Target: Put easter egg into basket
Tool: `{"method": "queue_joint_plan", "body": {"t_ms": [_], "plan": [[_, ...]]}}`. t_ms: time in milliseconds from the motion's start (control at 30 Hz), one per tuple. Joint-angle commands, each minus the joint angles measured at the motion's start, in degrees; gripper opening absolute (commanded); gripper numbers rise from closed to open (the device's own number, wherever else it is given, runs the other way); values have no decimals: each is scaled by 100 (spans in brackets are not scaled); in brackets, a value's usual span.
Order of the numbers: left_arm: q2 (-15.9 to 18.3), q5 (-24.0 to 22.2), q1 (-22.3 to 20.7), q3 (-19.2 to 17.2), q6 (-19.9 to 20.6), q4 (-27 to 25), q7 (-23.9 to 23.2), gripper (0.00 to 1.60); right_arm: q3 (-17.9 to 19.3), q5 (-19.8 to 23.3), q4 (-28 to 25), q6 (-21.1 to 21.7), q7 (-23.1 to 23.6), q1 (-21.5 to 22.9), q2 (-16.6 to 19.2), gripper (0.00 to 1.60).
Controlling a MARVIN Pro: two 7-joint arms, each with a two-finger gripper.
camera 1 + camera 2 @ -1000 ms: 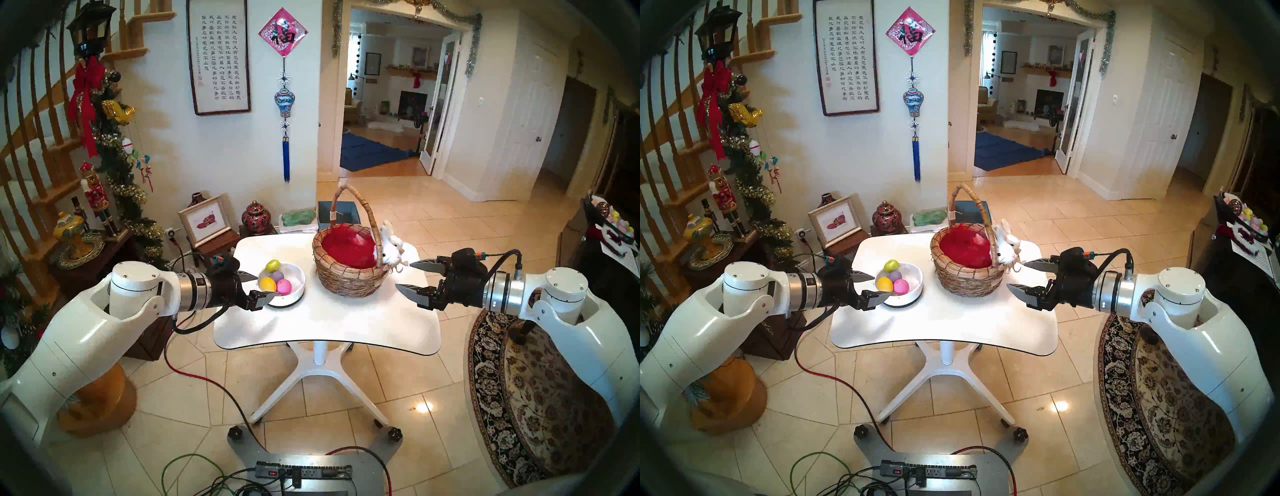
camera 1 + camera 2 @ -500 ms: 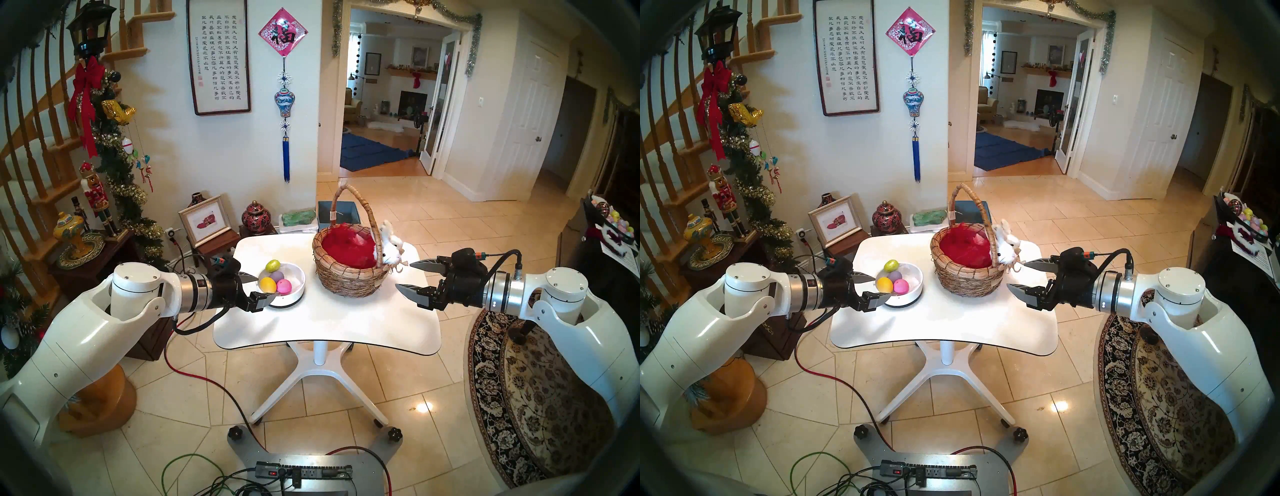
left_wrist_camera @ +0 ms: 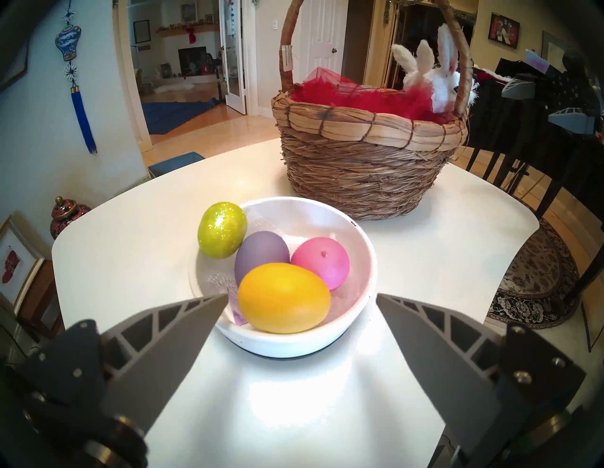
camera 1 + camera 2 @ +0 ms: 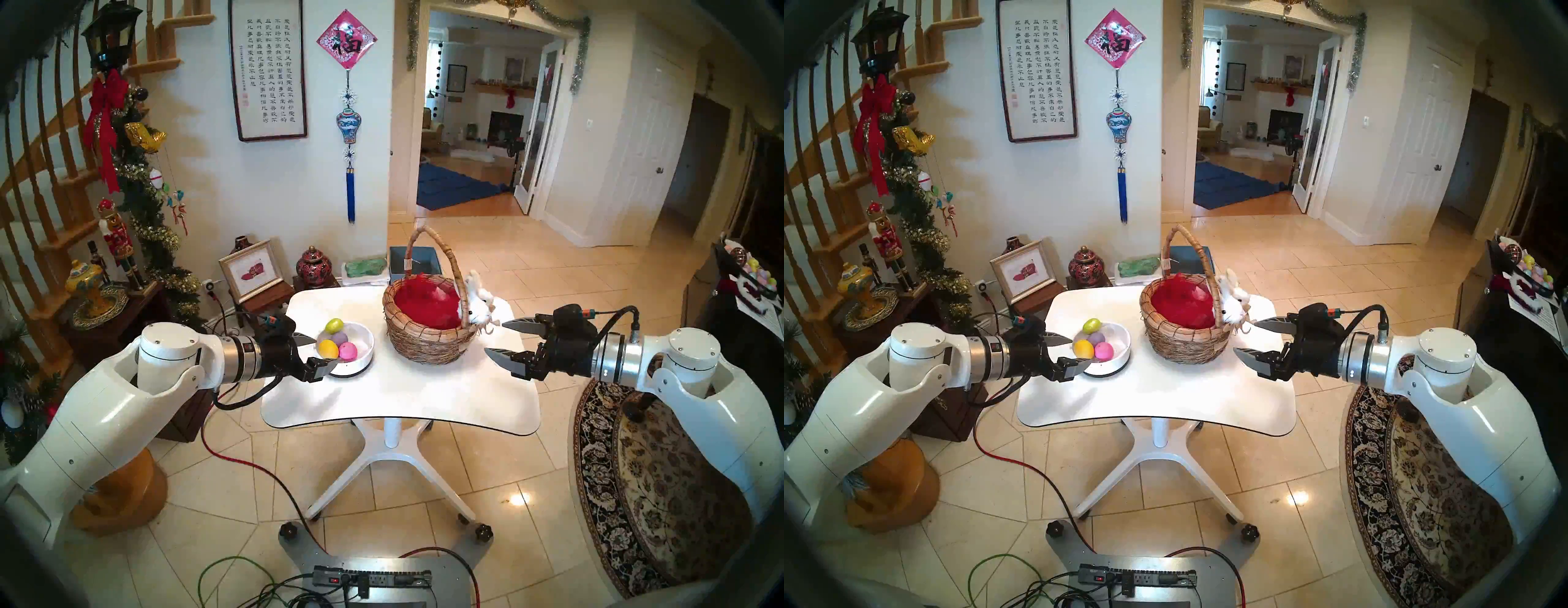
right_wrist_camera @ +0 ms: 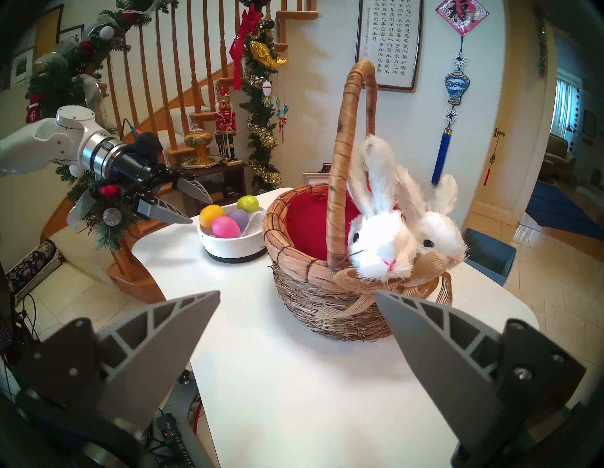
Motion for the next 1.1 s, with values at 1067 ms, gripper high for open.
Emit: {"method": "queue_joint_plan", "body": {"t_ms": [1067], "plan": [[-184,144,-213,25,79,91,-41,160,47,7,-7,-8,-7,8,12,160]]}}
